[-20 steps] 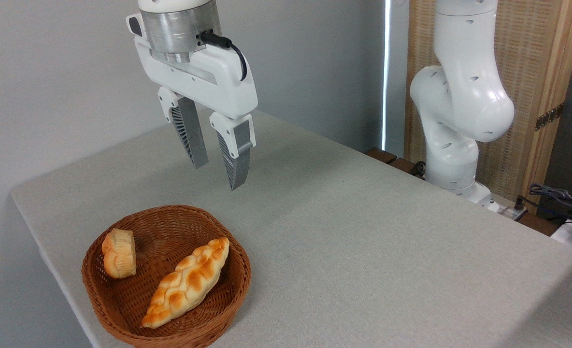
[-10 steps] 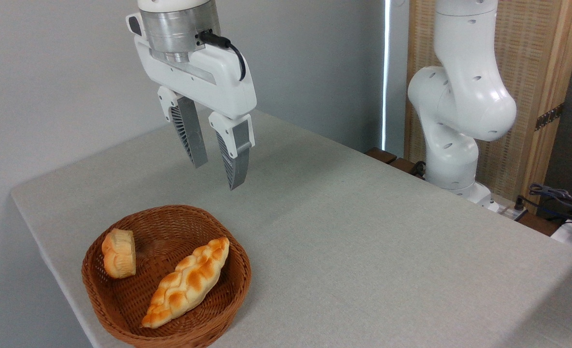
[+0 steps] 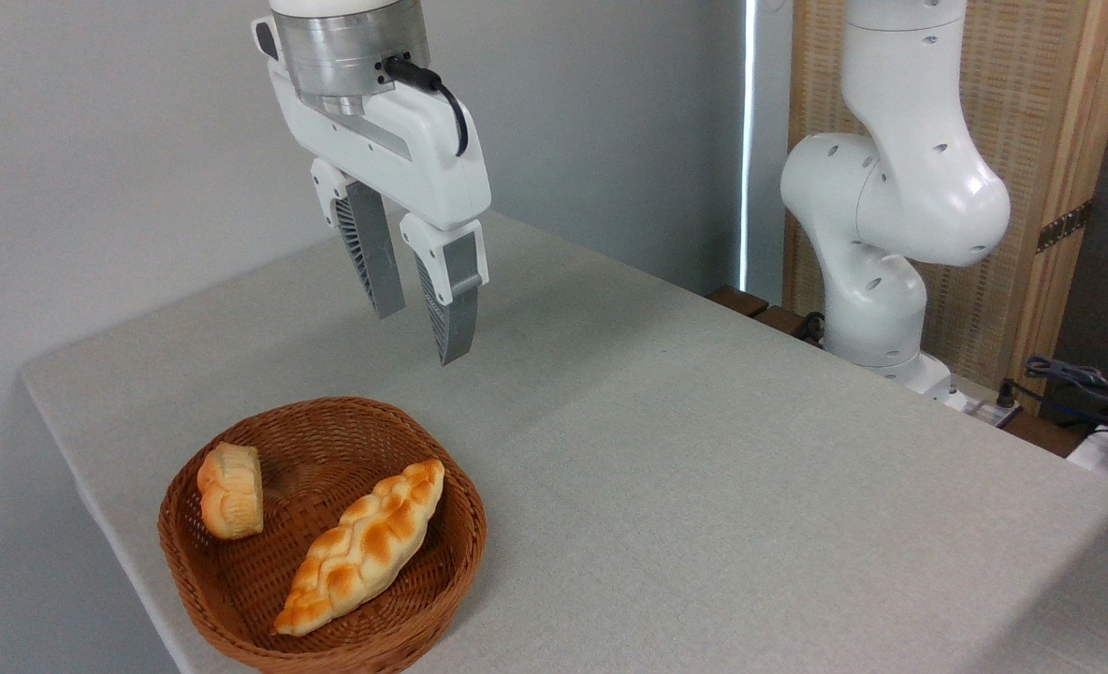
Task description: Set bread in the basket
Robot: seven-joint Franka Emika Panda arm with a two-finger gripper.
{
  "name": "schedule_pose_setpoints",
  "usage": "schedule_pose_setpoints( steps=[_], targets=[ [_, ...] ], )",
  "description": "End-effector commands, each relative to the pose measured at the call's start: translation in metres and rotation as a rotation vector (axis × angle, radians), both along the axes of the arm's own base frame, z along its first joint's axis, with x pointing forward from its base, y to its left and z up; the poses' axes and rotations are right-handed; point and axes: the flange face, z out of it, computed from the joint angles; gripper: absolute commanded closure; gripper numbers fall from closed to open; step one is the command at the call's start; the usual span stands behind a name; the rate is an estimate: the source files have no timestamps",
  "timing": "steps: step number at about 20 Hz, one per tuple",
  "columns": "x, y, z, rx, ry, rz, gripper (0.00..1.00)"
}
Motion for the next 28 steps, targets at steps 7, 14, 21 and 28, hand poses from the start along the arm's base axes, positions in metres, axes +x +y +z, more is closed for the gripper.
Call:
schedule_pose_setpoints(
  steps=[7,14,21,28],
  targets=[
    [-0.0056,0.0028,0.0027,-0.011,0.018,0.010,0.00],
    [0.0015,0.0046,0.0092,-0.009,-0.051,0.007,0.00],
    [0.0003,0.0059,0.0070,0.046,-0.040,0.002,0.00],
    [0.0018,0.0046,0.0058,0.075,-0.043,0.012,0.00]
  ],
)
